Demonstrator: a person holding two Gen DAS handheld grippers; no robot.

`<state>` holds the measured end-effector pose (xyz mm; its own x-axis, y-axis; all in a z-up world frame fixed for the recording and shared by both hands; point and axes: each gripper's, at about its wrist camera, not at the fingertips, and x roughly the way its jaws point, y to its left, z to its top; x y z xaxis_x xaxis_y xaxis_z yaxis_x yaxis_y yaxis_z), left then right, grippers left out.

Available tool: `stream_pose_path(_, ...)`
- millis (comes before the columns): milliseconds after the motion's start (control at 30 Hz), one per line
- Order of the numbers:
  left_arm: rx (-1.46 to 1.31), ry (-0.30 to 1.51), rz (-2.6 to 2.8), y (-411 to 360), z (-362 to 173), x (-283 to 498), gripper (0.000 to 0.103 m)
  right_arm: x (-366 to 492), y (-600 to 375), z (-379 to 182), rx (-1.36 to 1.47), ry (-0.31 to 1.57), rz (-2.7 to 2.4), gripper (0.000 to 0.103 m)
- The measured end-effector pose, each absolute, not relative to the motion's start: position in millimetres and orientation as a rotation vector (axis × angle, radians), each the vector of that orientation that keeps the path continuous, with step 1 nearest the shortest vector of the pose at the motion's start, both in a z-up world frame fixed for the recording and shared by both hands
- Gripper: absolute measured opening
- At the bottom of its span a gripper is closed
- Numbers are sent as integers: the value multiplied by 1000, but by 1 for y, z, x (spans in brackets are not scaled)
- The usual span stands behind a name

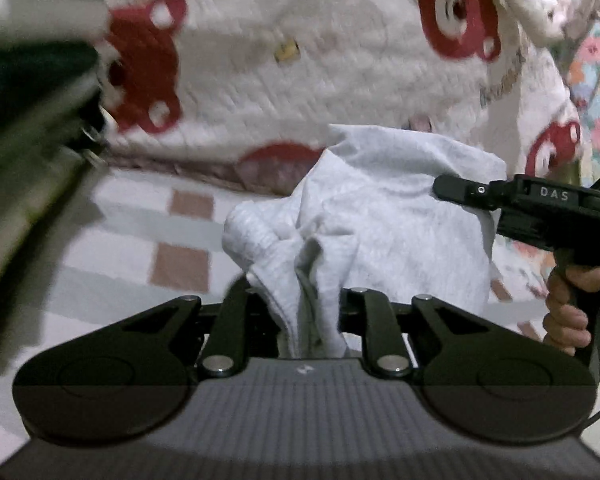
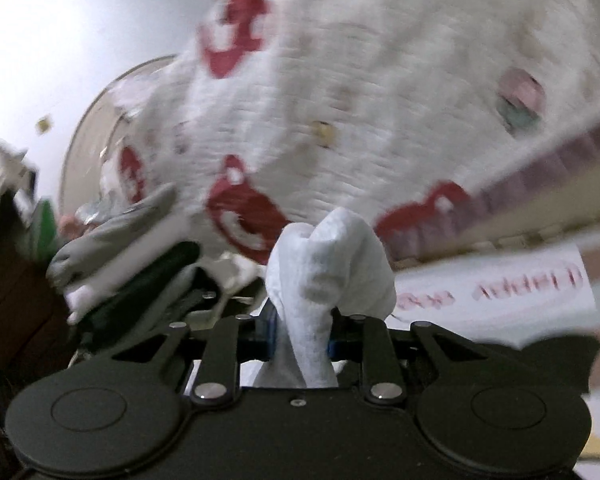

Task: Fold clothes
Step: 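Lift the folded shirt with both grippers and carry it toward the clothes stack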

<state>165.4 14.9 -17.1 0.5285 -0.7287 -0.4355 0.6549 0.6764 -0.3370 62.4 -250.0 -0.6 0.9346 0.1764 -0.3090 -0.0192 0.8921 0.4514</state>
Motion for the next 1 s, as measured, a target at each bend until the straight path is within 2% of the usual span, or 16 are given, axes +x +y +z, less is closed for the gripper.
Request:
stream_pose_path(167, -189, 513, -777, 89, 25, 147, 17, 75, -200, 67, 347, 317, 293, 26)
stream_pose_path(333, -118, 360, -677, 151, 116, 139, 17, 112, -160, 140, 369, 285, 475, 26)
stream_pose_path(500, -90, 339, -640, 188, 204, 167, 17, 170, -124, 214, 361, 298, 564, 26)
stream_pose_path(633, -78, 304, -584, 201, 239, 203, 17, 228, -97, 259, 332, 359, 609, 26)
stream_pose_path(833, -187, 364, -504, 210, 245, 286, 16, 313, -84, 269, 378, 335, 614, 26)
stream_pose_path(1000, -358, 549, -460, 223, 202, 366, 16, 402, -102, 195, 585, 440, 565, 28)
